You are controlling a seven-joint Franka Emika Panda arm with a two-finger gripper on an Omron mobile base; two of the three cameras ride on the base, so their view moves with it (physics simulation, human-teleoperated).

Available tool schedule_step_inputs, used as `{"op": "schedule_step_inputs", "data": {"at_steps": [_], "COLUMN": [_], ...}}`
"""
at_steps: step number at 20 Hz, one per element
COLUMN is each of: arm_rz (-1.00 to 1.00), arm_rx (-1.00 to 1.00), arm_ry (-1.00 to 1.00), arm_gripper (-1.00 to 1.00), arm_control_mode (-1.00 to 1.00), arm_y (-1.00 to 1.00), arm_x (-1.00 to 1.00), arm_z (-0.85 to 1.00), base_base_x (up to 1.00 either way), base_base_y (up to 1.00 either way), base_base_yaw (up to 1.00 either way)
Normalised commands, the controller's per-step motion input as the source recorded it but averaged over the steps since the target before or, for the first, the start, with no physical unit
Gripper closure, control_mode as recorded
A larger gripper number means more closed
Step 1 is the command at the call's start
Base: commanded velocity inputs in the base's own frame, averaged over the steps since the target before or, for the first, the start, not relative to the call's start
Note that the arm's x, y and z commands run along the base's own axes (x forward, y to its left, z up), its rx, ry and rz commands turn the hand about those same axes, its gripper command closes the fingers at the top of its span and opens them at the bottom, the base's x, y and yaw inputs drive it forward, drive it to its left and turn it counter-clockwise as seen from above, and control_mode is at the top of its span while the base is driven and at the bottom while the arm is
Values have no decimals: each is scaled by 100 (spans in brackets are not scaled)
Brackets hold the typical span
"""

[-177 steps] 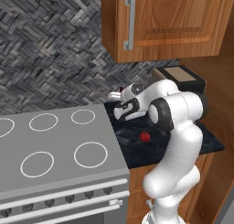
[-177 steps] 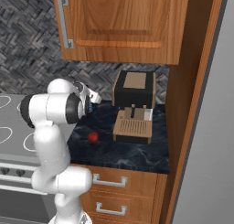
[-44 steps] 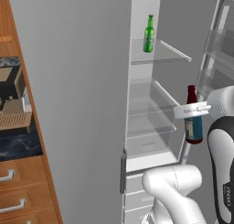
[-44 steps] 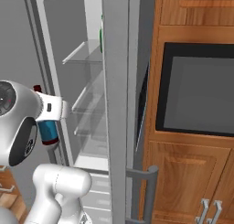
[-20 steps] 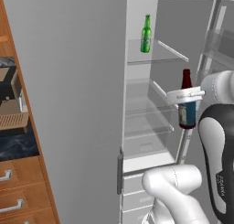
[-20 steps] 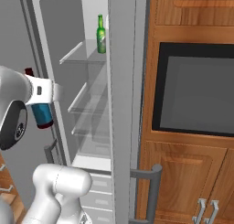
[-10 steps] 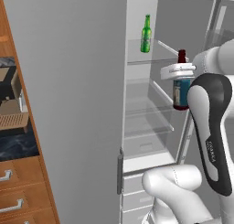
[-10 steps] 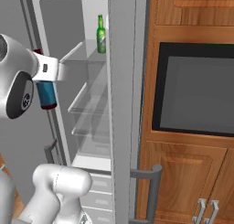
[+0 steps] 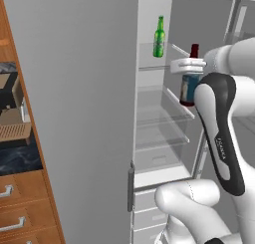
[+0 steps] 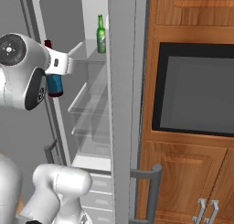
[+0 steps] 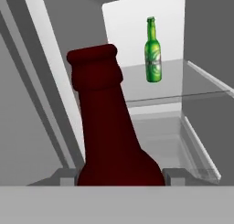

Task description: Place the beers on the top shelf of the fridge to keep them out of children's reach, and place the tomato on lower shelves for easy access.

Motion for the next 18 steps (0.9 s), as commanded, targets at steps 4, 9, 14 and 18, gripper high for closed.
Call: {"op": "schedule_step_inputs", "data": {"at_steps": [4,9,14,18], "arm_rz": [0,0,0,1], "arm_rx": [0,0,0,0], "arm_ry": [-2,0,0,-1], "arm_gripper": [100,100,100,100], "arm_control_mode": [-100,-100,-100,-100], "arm_y": [-8,-7,-3,-6], "arm_x": [36,41,43,45], "arm_z": [20,24,16,1], "base_base_x": [0,0,0,0], "base_base_y": [0,0,0,0], "base_base_yaw": [0,0,0,0]}}
